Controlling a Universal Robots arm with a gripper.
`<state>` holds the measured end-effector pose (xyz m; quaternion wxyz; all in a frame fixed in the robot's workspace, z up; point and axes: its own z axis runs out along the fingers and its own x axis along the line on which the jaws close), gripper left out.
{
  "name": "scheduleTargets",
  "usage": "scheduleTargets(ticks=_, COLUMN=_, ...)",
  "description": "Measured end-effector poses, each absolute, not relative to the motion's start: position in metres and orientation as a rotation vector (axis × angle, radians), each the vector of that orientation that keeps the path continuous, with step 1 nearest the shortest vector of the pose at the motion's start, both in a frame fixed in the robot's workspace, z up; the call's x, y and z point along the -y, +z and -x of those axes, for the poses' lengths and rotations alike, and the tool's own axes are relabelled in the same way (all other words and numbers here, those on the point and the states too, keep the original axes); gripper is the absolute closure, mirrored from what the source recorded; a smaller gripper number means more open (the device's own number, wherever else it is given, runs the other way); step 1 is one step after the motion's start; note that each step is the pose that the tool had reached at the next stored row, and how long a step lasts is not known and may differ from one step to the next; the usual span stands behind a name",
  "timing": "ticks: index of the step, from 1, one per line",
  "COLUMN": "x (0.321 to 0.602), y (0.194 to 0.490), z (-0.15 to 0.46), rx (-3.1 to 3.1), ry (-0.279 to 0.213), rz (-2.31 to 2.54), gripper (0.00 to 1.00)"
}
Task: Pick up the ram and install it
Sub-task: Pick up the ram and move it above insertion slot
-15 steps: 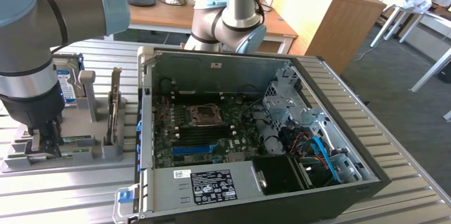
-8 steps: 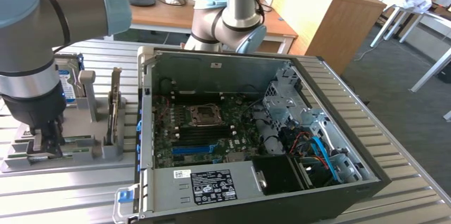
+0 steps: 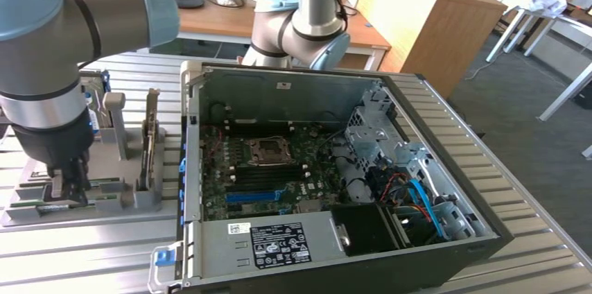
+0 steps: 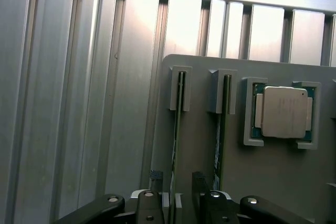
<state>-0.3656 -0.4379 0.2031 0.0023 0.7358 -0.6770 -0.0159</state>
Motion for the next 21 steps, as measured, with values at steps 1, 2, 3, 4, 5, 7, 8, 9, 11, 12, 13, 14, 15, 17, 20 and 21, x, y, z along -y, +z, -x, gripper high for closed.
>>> scheduleTargets(ticks=1, x=0.4379, y=0.203, z=0.3651, rx=2.124, ry=-0.051, rz=-2.308, gripper=0.64)
scheduleTargets(ticks=2, x=0.4379, y=0.203, z=0.365, rx=2.124, ry=-0.051, rz=-2.308, gripper=0.64)
scheduleTargets(ticks=3, x=0.4379, y=0.203, z=0.3651, rx=2.124, ry=-0.051, rz=-2.308, gripper=0.64)
scheduleTargets(ticks=4, x=0.4379, y=0.2031, z=0.365, rx=2.124, ry=-0.051, rz=-2.308, gripper=0.64)
scheduleTargets(ticks=5, x=0.4379, y=0.2031, z=0.365, rx=2.124, ry=-0.051, rz=-2.308, gripper=0.64)
scheduleTargets(ticks=7, x=0.4379, y=0.2031, z=0.365, rx=2.123, ry=-0.051, rz=-2.308, gripper=0.64)
scheduleTargets(ticks=8, x=0.4379, y=0.2031, z=0.365, rx=2.123, ry=-0.051, rz=-2.308, gripper=0.64)
scheduleTargets(ticks=9, x=0.4379, y=0.2031, z=0.365, rx=2.123, ry=-0.051, rz=-2.308, gripper=0.64)
scheduleTargets(ticks=11, x=0.4379, y=0.2031, z=0.365, rx=2.124, ry=-0.05, rz=-2.308, gripper=0.64)
scheduleTargets(ticks=12, x=0.4379, y=0.203, z=0.365, rx=2.124, ry=-0.05, rz=-2.308, gripper=0.64)
scheduleTargets(ticks=13, x=0.4379, y=0.203, z=0.365, rx=2.124, ry=-0.05, rz=-2.308, gripper=0.64)
scheduleTargets(ticks=14, x=0.4379, y=0.2031, z=0.365, rx=2.124, ry=-0.05, rz=-2.308, gripper=0.65)
scheduleTargets(ticks=15, x=0.4379, y=0.2031, z=0.3651, rx=2.124, ry=-0.05, rz=-2.308, gripper=0.65)
scheduleTargets(ticks=17, x=0.4379, y=0.2031, z=0.3651, rx=2.124, ry=-0.05, rz=-2.308, gripper=0.73)
scheduleTargets(ticks=20, x=0.4383, y=0.2031, z=0.3652, rx=2.124, ry=-0.051, rz=-2.308, gripper=0.73)
scheduleTargets(ticks=21, x=0.4392, y=0.2031, z=0.3651, rx=2.124, ry=-0.051, rz=-2.308, gripper=0.73)
